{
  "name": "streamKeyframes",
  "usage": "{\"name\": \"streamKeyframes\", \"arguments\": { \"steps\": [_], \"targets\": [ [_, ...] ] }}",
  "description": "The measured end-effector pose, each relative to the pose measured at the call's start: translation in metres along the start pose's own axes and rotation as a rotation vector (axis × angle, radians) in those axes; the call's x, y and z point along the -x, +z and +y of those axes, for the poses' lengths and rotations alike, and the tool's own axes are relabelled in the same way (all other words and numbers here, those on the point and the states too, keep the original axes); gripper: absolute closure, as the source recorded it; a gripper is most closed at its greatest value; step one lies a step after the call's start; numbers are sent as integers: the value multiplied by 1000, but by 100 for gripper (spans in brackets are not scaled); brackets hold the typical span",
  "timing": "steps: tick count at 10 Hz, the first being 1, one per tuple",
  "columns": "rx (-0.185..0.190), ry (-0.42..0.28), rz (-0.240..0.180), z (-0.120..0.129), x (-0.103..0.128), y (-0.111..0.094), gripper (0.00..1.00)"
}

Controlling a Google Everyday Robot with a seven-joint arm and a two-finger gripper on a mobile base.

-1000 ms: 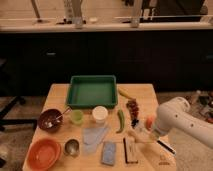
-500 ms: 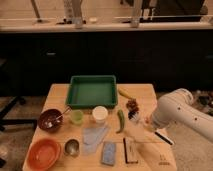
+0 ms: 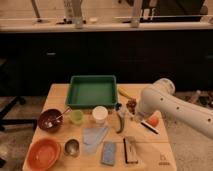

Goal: Place brush in tray

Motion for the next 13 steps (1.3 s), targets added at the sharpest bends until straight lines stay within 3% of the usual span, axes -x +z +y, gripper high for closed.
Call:
{"name": "streamKeyframes", "arguments": {
  "steps": [2, 12, 13],
  "targets": [
    [0, -14, -7, -2, 19, 0, 100],
    [2, -21, -16, -4, 21, 1, 100],
    [3, -34, -24, -2, 31, 3, 100]
  ]
}}
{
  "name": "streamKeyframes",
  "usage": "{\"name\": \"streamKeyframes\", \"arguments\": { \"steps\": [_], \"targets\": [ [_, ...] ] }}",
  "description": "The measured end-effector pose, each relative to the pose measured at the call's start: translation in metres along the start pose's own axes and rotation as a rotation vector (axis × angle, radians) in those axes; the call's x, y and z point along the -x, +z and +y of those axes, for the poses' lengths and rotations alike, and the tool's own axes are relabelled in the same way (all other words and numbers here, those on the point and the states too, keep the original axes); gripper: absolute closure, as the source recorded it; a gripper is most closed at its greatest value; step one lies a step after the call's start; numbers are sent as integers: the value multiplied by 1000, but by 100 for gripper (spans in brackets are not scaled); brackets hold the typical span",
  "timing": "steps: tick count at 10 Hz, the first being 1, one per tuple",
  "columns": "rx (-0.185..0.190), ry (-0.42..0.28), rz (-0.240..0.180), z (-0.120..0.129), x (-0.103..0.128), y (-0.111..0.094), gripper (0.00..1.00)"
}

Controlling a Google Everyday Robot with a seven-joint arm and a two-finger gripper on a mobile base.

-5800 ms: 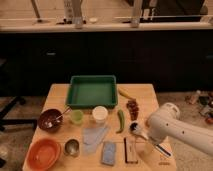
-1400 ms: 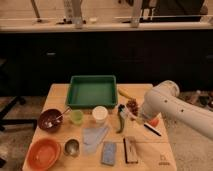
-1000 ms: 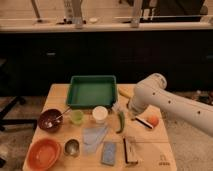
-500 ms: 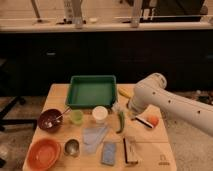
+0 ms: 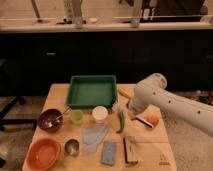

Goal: Place brush in tray

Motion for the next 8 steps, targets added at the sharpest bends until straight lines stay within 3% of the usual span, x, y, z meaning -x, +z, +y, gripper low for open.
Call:
{"name": "streamKeyframes", "arguments": {
  "steps": [8],
  "targets": [
    [-1, -15, -80, -7, 64, 9, 100]
  ]
}}
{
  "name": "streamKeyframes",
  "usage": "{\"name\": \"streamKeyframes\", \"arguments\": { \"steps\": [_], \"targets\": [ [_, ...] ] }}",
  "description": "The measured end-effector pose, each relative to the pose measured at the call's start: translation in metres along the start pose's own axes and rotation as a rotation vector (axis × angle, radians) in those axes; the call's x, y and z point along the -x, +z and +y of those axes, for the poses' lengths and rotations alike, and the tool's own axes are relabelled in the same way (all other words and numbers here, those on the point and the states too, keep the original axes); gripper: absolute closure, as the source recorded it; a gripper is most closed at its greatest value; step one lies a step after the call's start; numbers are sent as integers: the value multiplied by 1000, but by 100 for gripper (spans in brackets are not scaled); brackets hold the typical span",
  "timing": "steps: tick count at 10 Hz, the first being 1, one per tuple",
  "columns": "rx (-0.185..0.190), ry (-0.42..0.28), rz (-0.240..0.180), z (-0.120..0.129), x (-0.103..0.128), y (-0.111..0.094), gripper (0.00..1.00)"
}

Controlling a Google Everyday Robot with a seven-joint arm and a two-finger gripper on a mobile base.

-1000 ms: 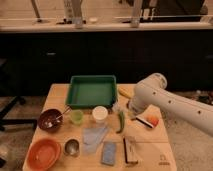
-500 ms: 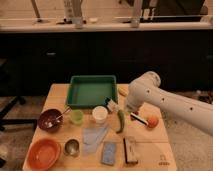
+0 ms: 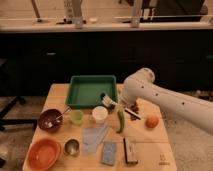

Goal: Place brush in tray

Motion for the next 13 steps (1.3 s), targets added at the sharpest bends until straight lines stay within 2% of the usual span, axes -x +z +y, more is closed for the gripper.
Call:
{"name": "streamKeyframes", "arguments": {
  "steps": [3, 9, 13],
  "targets": [
    [10, -1, -24, -4, 27, 9, 100],
    [20, -23, -19, -5, 78, 34, 100],
    [26, -11, -20, -12, 93, 42, 100]
  ]
}}
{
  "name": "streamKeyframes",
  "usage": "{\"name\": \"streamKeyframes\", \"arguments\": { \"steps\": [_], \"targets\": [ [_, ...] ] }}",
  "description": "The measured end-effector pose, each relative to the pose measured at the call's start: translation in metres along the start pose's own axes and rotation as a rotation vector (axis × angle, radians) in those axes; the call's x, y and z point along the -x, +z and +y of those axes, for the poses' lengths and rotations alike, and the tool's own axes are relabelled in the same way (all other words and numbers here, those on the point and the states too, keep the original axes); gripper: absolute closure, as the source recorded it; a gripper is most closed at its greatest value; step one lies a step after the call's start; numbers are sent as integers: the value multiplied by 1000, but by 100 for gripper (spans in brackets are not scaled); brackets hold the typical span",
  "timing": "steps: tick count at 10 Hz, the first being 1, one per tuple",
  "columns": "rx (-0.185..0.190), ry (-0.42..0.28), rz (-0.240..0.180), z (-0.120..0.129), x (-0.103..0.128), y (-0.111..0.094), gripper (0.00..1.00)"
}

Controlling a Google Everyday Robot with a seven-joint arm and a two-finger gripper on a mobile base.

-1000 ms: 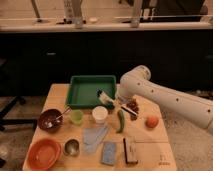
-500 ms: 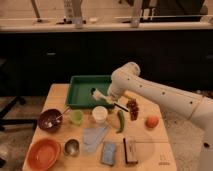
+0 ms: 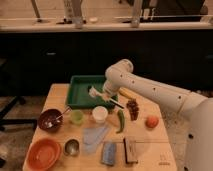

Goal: Place brush in tray

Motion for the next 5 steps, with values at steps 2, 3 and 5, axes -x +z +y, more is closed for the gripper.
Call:
{"name": "streamKeyframes", "arguments": {
  "steps": [2, 3, 5],
  "targets": [
    [1, 2, 0, 0, -1, 0, 100],
    [0, 3, 0, -1, -1, 0, 100],
    [1, 1, 0, 0, 0, 0, 100]
  ]
}}
